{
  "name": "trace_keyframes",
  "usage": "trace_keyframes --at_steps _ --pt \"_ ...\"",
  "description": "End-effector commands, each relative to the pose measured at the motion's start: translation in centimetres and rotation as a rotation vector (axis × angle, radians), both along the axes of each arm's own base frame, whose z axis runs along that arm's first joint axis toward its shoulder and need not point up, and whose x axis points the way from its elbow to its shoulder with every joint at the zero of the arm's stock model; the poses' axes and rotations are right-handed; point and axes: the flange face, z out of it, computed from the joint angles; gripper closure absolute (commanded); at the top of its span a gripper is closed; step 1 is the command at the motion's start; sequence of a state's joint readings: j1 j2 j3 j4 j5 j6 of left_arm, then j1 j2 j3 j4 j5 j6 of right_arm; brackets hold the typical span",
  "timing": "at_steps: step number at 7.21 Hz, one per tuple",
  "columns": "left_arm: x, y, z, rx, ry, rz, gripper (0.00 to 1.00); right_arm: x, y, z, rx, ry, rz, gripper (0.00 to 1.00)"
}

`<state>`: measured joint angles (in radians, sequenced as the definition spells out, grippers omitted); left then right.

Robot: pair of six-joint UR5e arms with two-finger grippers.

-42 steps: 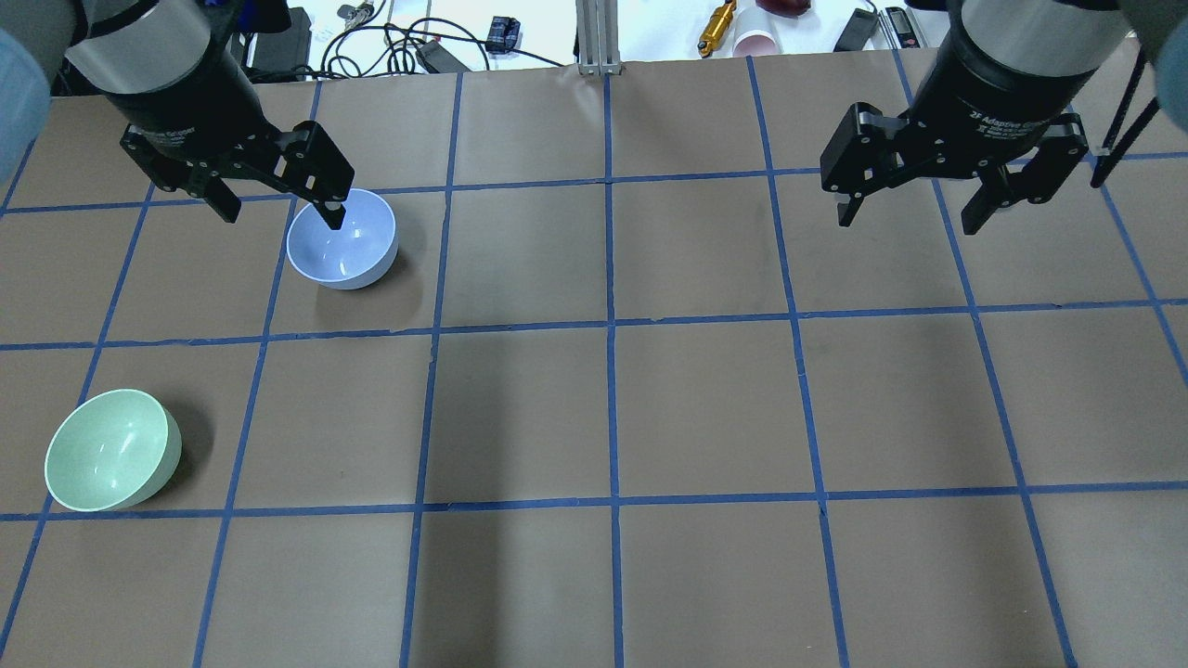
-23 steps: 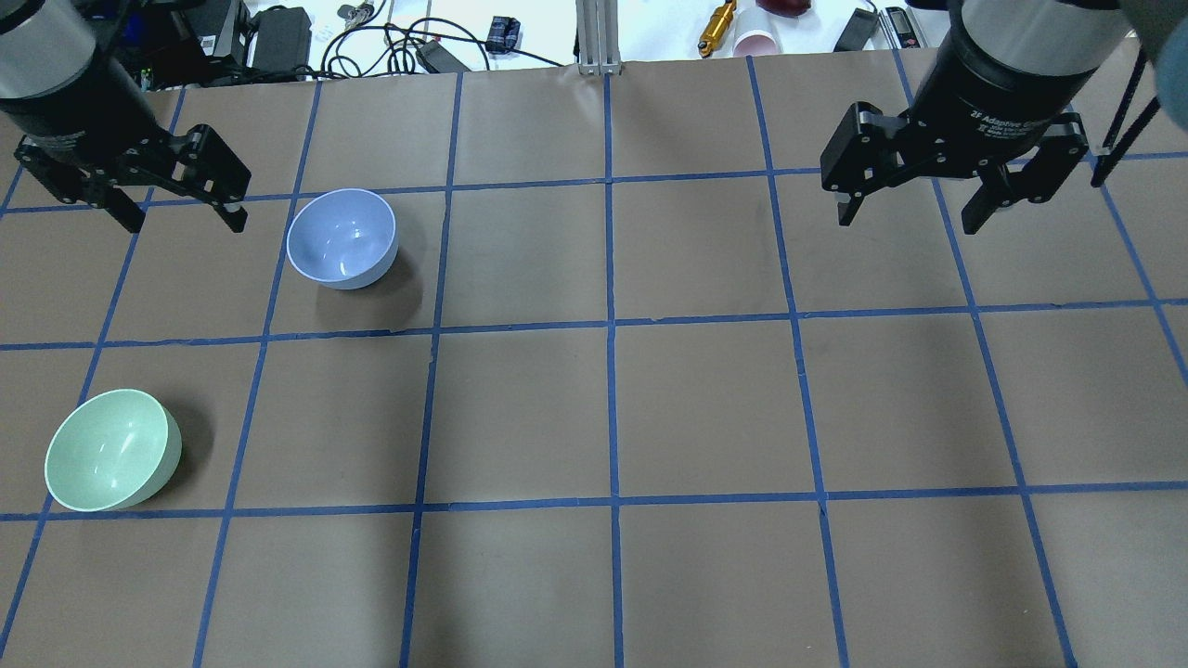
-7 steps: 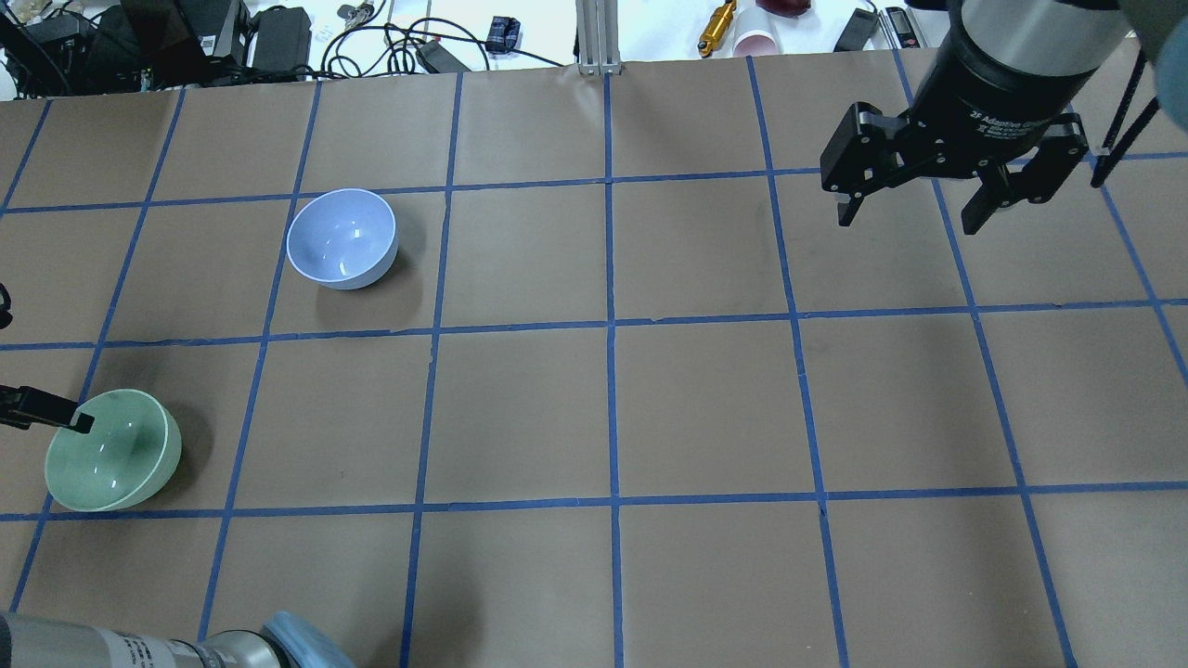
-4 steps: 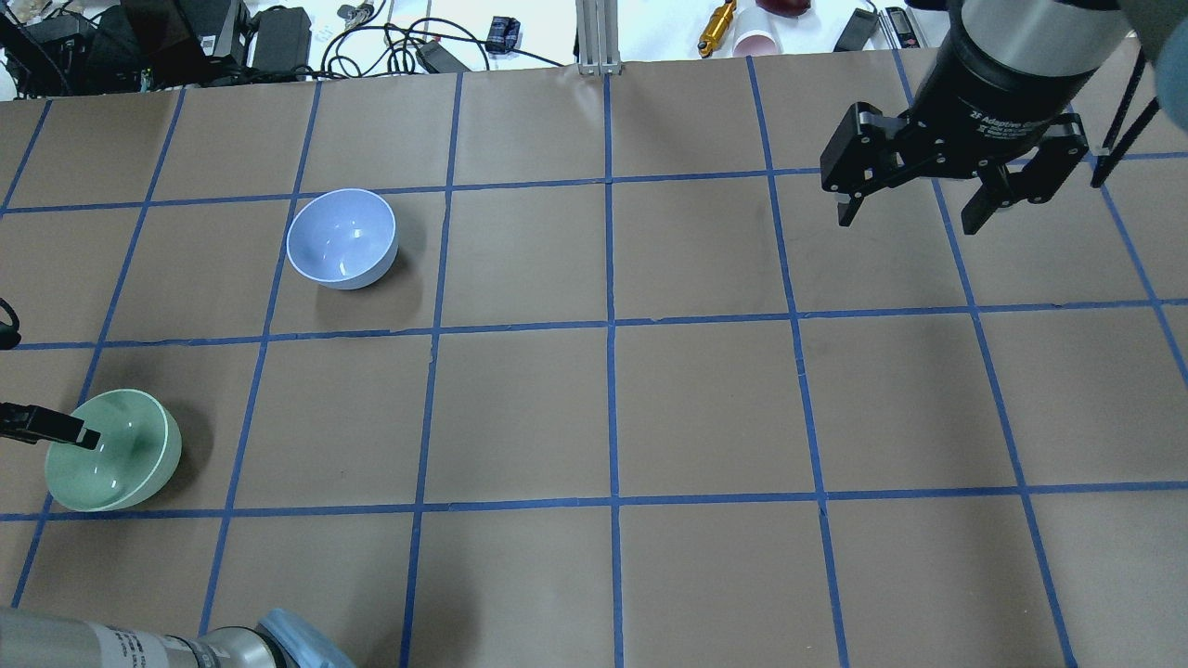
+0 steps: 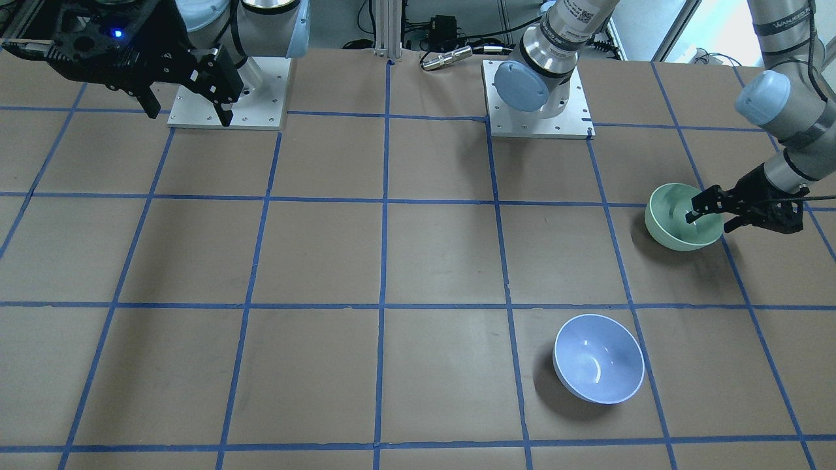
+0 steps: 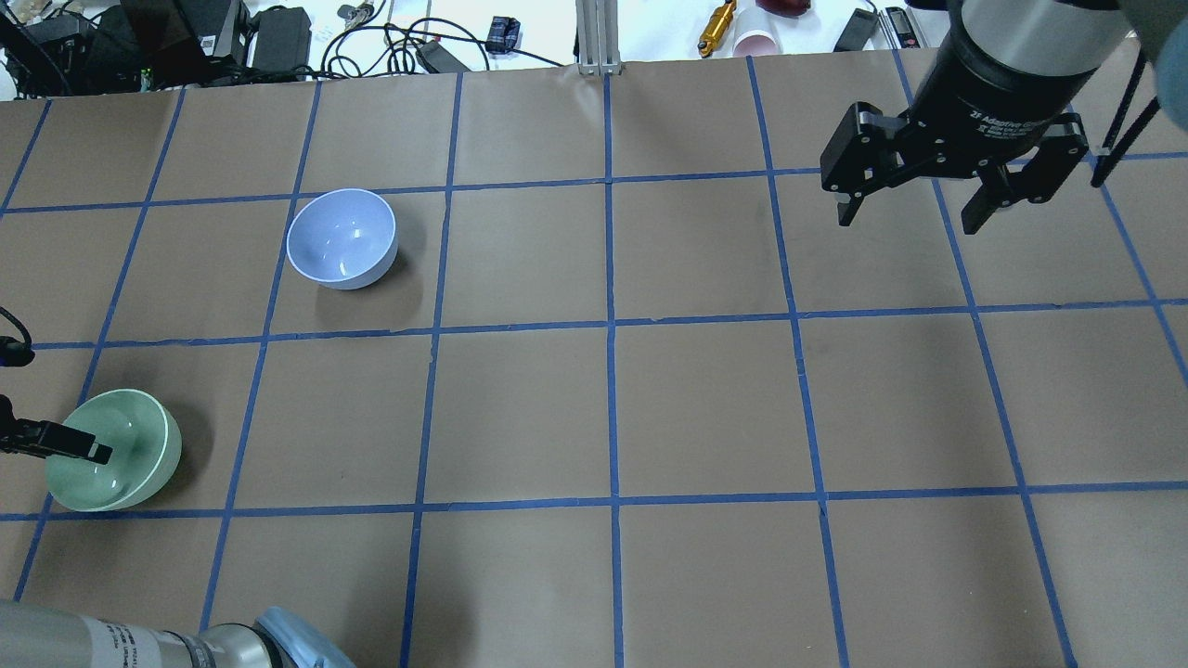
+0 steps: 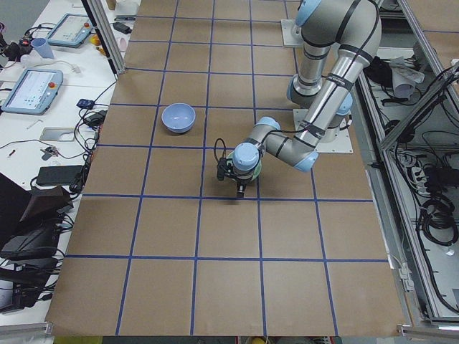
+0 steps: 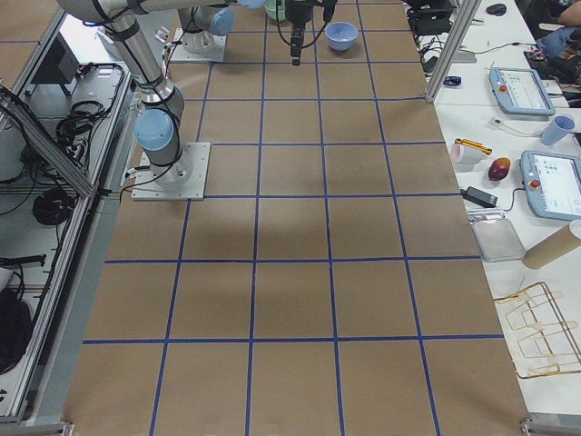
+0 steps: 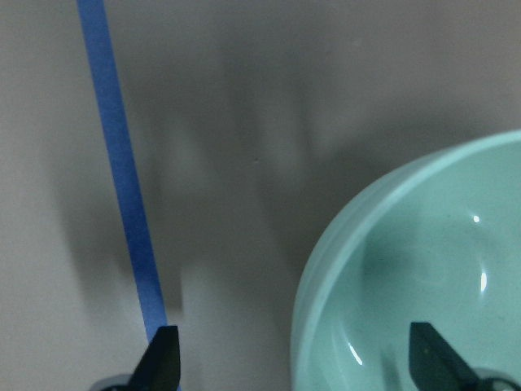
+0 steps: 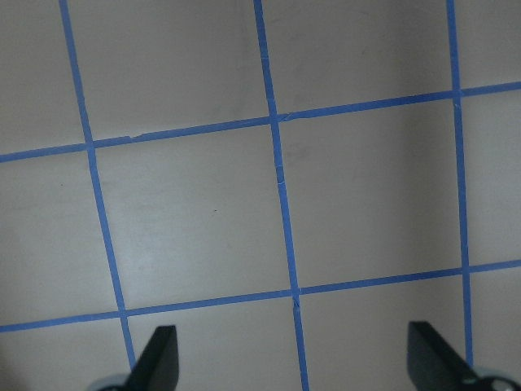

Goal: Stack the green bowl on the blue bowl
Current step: 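Lower the left gripper onto the rim of the pale green bowl, then close the left gripper on the green bowl's rim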

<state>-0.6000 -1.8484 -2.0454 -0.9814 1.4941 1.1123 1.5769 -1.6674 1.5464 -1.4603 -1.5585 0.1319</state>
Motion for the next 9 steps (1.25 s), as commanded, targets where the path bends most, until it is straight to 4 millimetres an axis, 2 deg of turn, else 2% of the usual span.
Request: trace_keyframes --at_steps 1,2,3,4,5,7,9 --pt "-0.68 0.48 -1.02 0.015 0.021 0.003 0.0 0.0 0.01 -0.01 0.001 0.0 0.0 0.0" --pt "-0.67 0.44 -1.08 0.011 0.022 -0.001 0.11 0.0 0.0 0.01 0.0 0.0 0.0 0.0" --pt "-0.52 0.3 -1.02 -0.003 0.007 -0.005 0.53 0.0 0.01 -0.07 0.001 0.0 0.0 0.0" --pt "-0.41 0.31 -0.96 0.001 0.001 -0.007 0.66 0.0 0.0 0.0 0.0 0.0 0.0 0.0" --pt "-0.41 0.31 -0.95 0.001 0.0 -0.007 0.71 0.0 0.0 0.01 0.0 0.0 0.0 0.0" --pt "-0.45 0.29 -0.96 -0.002 0.004 -0.005 0.95 0.0 0.01 -0.07 0.001 0.0 0.0 0.0" --pt "-0.36 0.13 -0.8 -0.01 0.006 -0.002 1.0 0.0 0.01 -0.01 0.001 0.0 0.0 0.0"
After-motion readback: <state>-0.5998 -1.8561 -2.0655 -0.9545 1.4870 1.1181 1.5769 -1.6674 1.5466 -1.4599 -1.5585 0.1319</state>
